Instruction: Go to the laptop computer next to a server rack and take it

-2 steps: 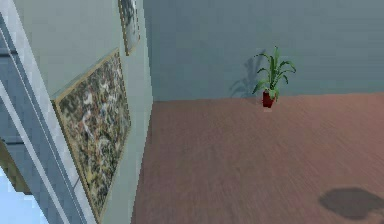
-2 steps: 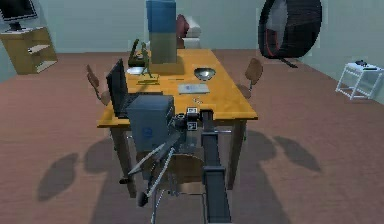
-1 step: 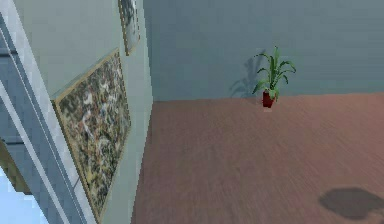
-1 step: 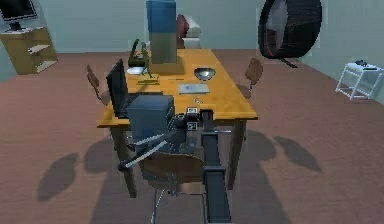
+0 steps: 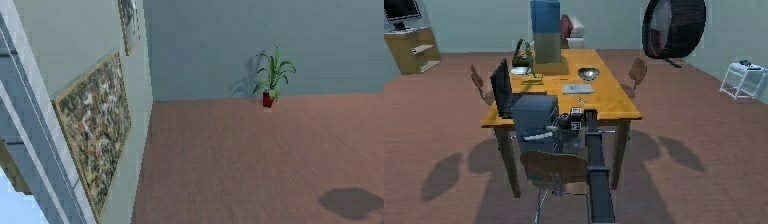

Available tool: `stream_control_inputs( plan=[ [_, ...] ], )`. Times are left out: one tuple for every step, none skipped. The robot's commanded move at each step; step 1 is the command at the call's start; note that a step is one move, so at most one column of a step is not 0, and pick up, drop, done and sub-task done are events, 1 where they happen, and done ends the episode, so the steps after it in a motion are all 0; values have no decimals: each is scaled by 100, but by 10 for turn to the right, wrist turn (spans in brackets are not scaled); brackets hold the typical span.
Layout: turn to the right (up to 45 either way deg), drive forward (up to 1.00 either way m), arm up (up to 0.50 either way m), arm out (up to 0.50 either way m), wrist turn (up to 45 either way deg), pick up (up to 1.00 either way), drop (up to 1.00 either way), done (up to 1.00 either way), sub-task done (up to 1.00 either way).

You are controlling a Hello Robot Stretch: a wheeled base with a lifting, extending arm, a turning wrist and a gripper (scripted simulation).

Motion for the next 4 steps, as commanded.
stream_control_inputs(
  plan=[
    [0,0,0,0,270,0,0,0,0],
    [0,0,0,0,0,100,0,0,0],
    [0,0,10,0,0,0,0,0,0],
    [0,0,0,0,0,0,0,100,0]
  ],
)
